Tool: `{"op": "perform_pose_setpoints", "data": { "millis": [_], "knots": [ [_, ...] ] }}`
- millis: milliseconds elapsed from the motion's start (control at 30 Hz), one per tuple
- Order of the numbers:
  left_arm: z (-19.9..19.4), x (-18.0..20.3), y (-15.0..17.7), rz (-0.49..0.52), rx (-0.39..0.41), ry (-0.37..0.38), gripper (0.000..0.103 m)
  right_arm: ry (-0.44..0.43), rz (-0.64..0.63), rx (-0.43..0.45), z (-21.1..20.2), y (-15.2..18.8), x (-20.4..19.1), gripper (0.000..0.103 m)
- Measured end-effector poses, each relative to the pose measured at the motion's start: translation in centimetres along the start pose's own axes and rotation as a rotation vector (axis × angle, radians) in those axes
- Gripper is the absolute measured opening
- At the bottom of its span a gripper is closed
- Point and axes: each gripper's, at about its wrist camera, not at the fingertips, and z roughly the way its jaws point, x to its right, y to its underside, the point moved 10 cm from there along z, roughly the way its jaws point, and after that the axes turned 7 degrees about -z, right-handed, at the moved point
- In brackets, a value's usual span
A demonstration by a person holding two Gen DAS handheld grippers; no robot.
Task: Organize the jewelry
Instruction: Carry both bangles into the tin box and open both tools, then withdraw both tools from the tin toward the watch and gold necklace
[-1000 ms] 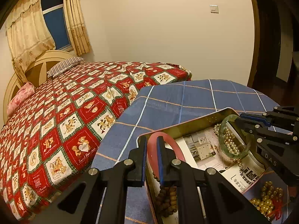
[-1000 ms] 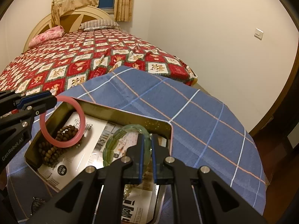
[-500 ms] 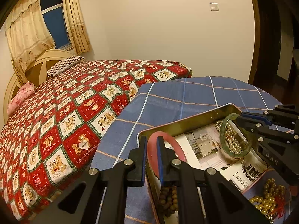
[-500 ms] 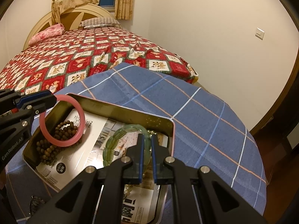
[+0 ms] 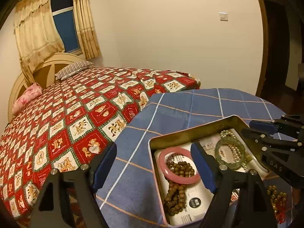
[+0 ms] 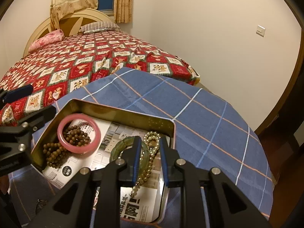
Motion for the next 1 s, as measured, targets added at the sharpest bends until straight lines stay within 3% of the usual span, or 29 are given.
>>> {"op": "perform_pose_setpoints", "data": {
  "millis": [267, 400, 733, 1000],
  "knots": [
    [-0.9, 0.1, 0.4, 0.006, -0.001, -0.012, 0.08, 0.0, 0.009, 0.008, -0.8, 0.2, -0.1, 0.027],
    [-1.2, 0.6, 0.8, 0.018, -0.001, -0.005, 0.08, 0.003, 0.01, 0.017, -1.5, 0.3, -0.2, 0.038],
    [-2.5, 0.9, 2.0, 0.03, -0.007, -0.011, 0.08, -0.009, 0.028, 0.02, -2.7, 1.4, -0.3, 0.039],
    [-4.3, 0.2, 5.2, 0.044, -0.044, -0.038, 0.08, -0.011, 0.052, 0.002, -3.9, 4.1, -0.2, 0.041]
  ]
}}
